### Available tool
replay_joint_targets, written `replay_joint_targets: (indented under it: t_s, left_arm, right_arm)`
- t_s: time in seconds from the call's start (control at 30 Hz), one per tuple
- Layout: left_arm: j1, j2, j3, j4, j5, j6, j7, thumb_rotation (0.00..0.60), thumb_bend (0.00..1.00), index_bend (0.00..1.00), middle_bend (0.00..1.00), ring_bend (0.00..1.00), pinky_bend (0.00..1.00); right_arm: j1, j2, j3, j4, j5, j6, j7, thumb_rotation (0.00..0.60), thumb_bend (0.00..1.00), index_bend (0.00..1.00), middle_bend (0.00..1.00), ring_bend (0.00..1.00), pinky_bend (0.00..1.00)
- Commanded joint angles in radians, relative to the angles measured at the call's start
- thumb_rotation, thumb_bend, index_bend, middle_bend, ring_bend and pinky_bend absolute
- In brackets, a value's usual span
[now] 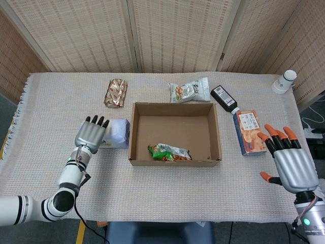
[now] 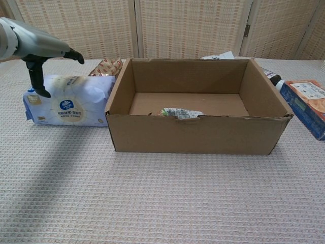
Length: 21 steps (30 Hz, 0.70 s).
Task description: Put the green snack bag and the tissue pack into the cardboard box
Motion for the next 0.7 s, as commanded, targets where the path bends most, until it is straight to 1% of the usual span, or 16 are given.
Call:
replay_joint_targets:
  t_s: [0.03,0.23,0.33,0.43,0.6,0.7]
  left_arm:
    - [-0.016,-0.004,0.017,0.024,0.012,-0.011,-0.053,0.600,0.20,0.00,0.00,0.00,0.12]
    - [-0.024,-0.040,0.040,0.088,0.070,-0.020,-0.145,0.600,0.20,0.00,0.00,0.00,0.12]
    - [-0.022,-0.057,0.057,0.127,0.071,-0.037,-0.188,0.600,0.20,0.00,0.00,0.00,0.12]
    - [-0.033,-0.059,0.075,0.154,0.036,-0.061,-0.198,0.600,0.20,0.00,0.00,0.00,0.12]
    - [-0.065,-0.058,0.080,0.203,-0.047,-0.098,-0.215,0.600,0.20,0.00,0.00,0.00,0.12]
    - [-0.081,-0.064,0.086,0.230,-0.074,-0.110,-0.221,0.600,0.20,0.00,0.00,0.00,0.12]
  right_arm:
    - [0.000,0.000,0.001,0.000,0.001,0.002,0.000,0.600,0.04,0.17,0.00,0.00,0.00]
    - [0.001,0.000,-0.003,0.000,-0.002,-0.003,0.000,0.600,0.04,0.17,0.00,0.00,0.00]
    - [0.002,-0.001,-0.003,0.000,0.000,-0.002,-0.003,0.600,0.04,0.17,0.00,0.00,0.00]
    - [0.002,-0.002,-0.001,0.000,0.002,0.002,-0.004,0.600,0.04,0.17,0.00,0.00,0.00]
    - [0.001,-0.002,-0.002,0.000,0.003,0.004,-0.006,0.600,0.04,0.17,0.00,0.00,0.00]
    - [0.002,-0.003,-0.002,0.000,0.005,0.004,-0.009,0.600,0.04,0.17,0.00,0.00,0.00]
